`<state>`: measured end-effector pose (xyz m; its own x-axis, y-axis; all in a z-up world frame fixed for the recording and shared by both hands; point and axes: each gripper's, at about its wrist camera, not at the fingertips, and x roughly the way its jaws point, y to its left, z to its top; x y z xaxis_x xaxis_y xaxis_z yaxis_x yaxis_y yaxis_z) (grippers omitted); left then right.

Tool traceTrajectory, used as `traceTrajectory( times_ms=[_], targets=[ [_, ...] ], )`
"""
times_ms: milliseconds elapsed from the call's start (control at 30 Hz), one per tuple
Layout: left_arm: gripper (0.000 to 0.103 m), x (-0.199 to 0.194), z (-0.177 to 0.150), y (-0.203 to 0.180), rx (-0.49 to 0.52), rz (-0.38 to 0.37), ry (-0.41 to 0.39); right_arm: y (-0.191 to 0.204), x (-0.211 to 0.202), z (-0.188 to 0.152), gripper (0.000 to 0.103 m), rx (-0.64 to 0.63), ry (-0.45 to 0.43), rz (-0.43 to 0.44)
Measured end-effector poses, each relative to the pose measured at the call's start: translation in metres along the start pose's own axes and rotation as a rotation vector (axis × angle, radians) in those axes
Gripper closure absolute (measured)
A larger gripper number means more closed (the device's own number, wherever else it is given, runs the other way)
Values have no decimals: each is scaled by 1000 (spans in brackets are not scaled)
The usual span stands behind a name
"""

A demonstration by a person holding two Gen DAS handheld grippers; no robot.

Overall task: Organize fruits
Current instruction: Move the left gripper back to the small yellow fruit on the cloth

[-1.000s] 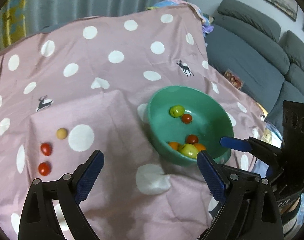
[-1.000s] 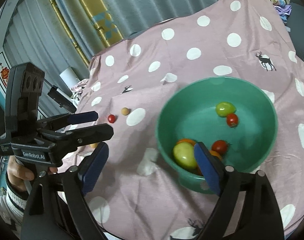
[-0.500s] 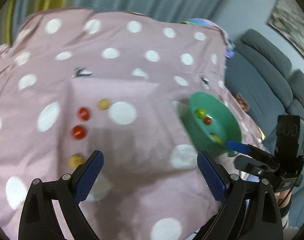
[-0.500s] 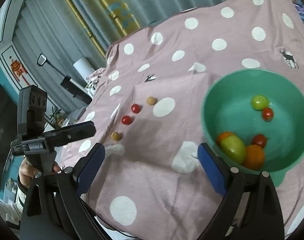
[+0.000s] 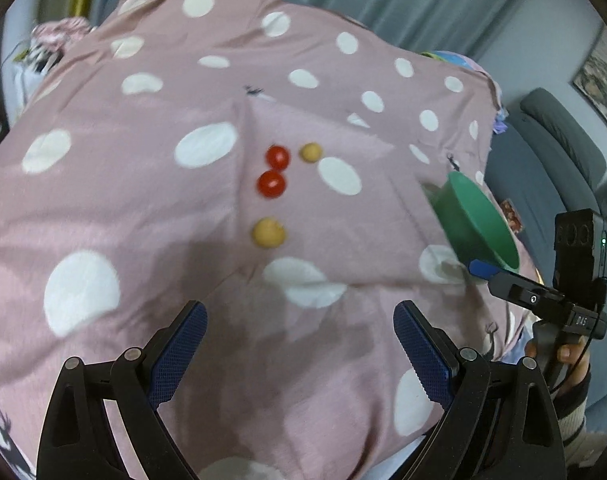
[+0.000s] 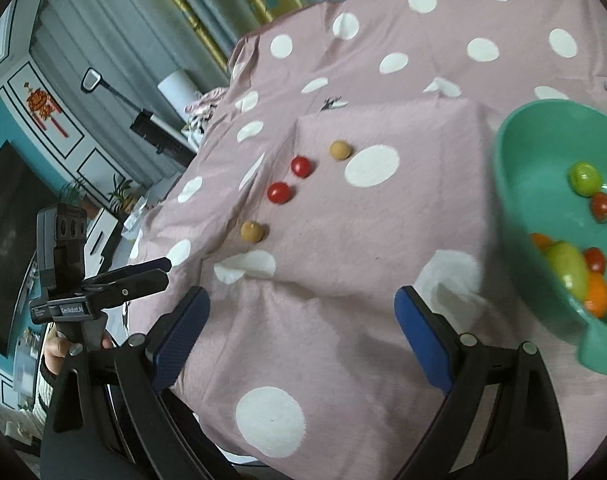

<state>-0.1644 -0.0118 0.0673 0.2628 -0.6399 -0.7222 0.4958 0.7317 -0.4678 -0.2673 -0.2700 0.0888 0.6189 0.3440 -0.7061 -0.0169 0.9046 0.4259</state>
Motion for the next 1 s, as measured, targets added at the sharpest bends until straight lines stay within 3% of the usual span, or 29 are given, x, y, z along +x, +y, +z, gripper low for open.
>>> traceTrajectory(
  times_ms=[333,533,633,700,833,1000],
  targets=[
    [9,6,10,-4,49,-11,-1,12,26,4,9,-25,55,4],
    [9,19,25,-11,54,20,7,13,28,9,9,-22,53,-1],
    [9,14,33,-17,67,52,-64,12,25,13,9,-16,39,-4],
    [1,7,40,-24,85,66,-116,13,21,16,9,-17,25,-5],
    [1,-7,50,-34,81,20,-198,14,16,14,9,-20,9,-4],
    [1,7,51,-45,41,-1,-113,14,13,15,9,-35,4,-30]
  ],
)
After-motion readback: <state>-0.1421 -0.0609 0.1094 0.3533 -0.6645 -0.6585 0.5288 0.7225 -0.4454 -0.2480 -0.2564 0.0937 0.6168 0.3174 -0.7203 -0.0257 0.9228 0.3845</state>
